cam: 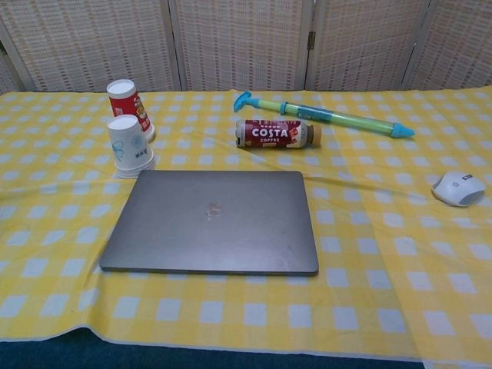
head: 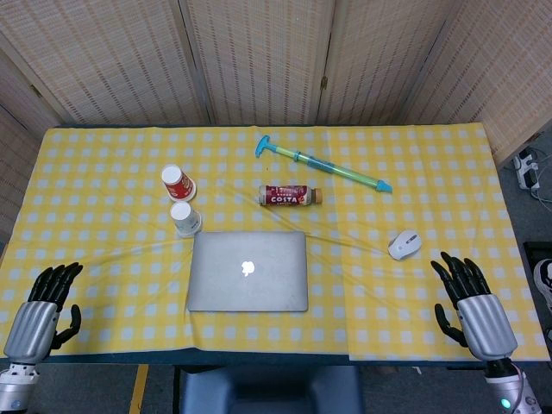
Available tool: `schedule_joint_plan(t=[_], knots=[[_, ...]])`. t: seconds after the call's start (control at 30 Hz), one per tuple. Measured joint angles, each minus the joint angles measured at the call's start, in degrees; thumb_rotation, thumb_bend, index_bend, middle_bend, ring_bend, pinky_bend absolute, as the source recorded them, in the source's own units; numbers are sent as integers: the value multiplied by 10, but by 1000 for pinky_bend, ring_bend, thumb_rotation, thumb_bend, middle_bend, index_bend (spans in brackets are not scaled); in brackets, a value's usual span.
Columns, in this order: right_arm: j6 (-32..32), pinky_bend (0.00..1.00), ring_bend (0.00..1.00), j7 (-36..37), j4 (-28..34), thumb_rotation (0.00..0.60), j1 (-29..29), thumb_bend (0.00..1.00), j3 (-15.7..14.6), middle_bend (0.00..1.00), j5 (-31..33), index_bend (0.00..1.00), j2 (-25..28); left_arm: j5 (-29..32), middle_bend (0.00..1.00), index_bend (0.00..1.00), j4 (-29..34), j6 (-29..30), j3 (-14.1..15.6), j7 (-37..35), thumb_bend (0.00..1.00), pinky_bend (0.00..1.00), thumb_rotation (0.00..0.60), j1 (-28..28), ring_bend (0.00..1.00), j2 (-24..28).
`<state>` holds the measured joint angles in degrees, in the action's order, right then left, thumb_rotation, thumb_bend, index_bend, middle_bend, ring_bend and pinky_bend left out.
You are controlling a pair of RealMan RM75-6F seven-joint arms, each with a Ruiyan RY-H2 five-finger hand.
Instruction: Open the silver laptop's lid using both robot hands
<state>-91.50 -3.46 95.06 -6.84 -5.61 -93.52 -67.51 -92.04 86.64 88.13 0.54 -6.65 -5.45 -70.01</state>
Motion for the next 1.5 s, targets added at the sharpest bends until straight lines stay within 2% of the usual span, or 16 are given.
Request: schedule_joint_plan(t=[0.27,0.53,0.73,0.9,1.0,1.13,1.2,1.5], knots=[[22,0,0,6,-5,600,0,573,10,0,1,0,-5,6,117,97,3,-11,-3,12,736,0,600,-5,80,-5],[43,0,0,8,-5,600,-17,573,15,0,-32,0,-13,1,117,98,3,-8,0,9,736,0,600,-3,81,-5],[99,0,0,-9,9,600,-56,573,19,0,-62,0,-24,-9,117,98,1,-2,3,2,737,0,600,-1,81,-2],[180,0,0,-35,29,600,-107,573,33,0,-66,0,-48,-16,117,98,-4,6,6,-4,736,0,600,1,81,-2],[237,0,0,-62,36,600,-141,554,48,0,-59,0,-78,-21,117,98,-4,7,9,-6,736,0,600,2,81,0],[303,0,0,-89,29,600,-186,438,72,0,-29,0,-139,-25,117,99,-6,8,13,-8,736,0,600,4,81,3],[333,0,0,-99,13,600,-208,399,85,0,-9,0,-177,-27,117,99,-7,8,15,-8,736,0,600,4,81,4],[423,0,0,-153,-104,600,-290,384,125,0,69,0,-328,-27,117,98,-20,12,18,-22,736,0,600,9,81,5]])
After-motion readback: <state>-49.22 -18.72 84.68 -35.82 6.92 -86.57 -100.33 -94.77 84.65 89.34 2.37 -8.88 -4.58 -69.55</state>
